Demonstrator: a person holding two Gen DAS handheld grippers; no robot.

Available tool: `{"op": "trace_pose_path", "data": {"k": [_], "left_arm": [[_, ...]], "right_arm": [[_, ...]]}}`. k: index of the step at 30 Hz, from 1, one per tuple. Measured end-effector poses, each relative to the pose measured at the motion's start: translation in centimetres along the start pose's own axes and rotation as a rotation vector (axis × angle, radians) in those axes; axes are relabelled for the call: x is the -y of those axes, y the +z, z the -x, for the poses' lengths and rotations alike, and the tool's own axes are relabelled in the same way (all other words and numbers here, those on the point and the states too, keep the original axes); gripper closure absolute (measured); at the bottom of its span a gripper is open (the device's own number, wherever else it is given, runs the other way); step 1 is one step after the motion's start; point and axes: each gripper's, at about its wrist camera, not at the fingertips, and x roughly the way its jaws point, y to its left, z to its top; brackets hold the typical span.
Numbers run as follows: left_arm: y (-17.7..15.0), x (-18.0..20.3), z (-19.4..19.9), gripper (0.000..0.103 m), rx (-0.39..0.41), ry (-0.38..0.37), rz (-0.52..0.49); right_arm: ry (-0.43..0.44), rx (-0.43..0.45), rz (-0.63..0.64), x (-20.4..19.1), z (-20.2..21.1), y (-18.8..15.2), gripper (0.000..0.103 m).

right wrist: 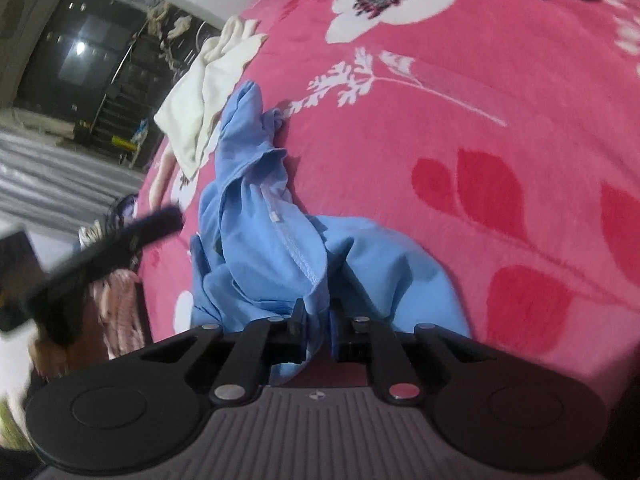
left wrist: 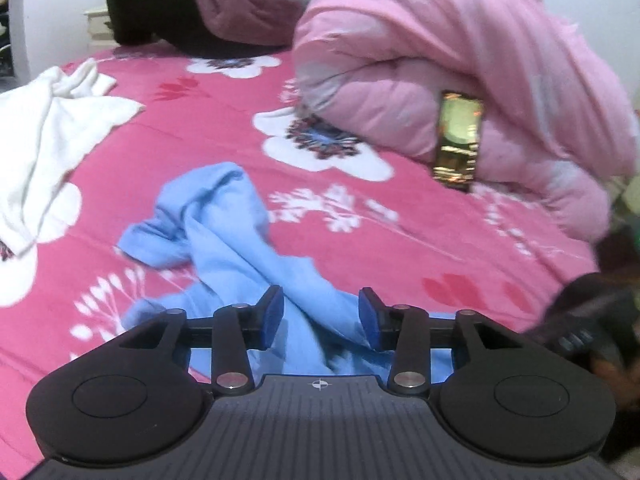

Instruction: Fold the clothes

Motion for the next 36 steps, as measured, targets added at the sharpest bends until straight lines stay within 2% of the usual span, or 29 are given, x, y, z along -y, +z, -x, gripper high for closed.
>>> {"op": "trace_pose_path", "data": {"k": [3, 7, 11, 13, 16, 19, 21, 25, 27, 31, 36], "left_arm": [[1.0, 0.0, -1.5, 0.057, -0.022, 0.012, -0.027], [2.4, 1.2, -3.5, 0.051, -0.053, 0.015, -0.140], [3.0, 3.1, -6.7, 0.050, -0.161, 0.063, -0.307], [2.8, 3.4, -8.4, 0.050, -0.227, 0.103, -0.350], [2.8, 3.0, -10.2, 0.057, -0.290, 0.148, -0.335], [3.0, 2.2, -10.8, 0.066, -0.301, 0.172, -0.274], [3.0, 2.1, -10.9, 0.078, -0.294, 0.186, -0.250], [3.0, 1.7, -10.9, 0.095, -0.267, 0.206, -0.192], [3.1, 1.5, -10.5, 0.097, -0.236, 0.211, -0.161], [3.3, 1.4, -8.4, 0.098, -0.109, 0.224, -0.110], [4.1, 0.5, -3.6, 0.099, 0.107, 0.225, 0.027]], "right_arm": [[-0.018, -0.004, 0.030, -0.1, -0.2, 0.0, 0.091], [-0.031, -0.008, 0.049, 0.1, -0.4, 0.1, 0.091], [-0.040, -0.016, 0.082, -0.2, -0.5, 0.1, 0.091], [-0.046, -0.016, 0.106, -0.6, -0.6, 0.1, 0.091], [-0.054, -0.010, 0.140, -1.0, -0.4, -0.1, 0.091], [-0.056, -0.005, 0.167, -1.1, -0.2, -0.2, 0.091], [-0.053, -0.007, 0.173, -1.1, -0.2, -0.2, 0.091], [-0.055, -0.003, 0.183, -1.1, -0.2, -0.3, 0.091], [-0.061, 0.004, 0.190, -1.2, -0.3, -0.3, 0.091], [-0.086, 0.029, 0.215, -1.7, -0.2, -0.4, 0.091], [-0.137, 0.105, 0.293, -3.5, 0.6, -0.4, 0.091]]}}
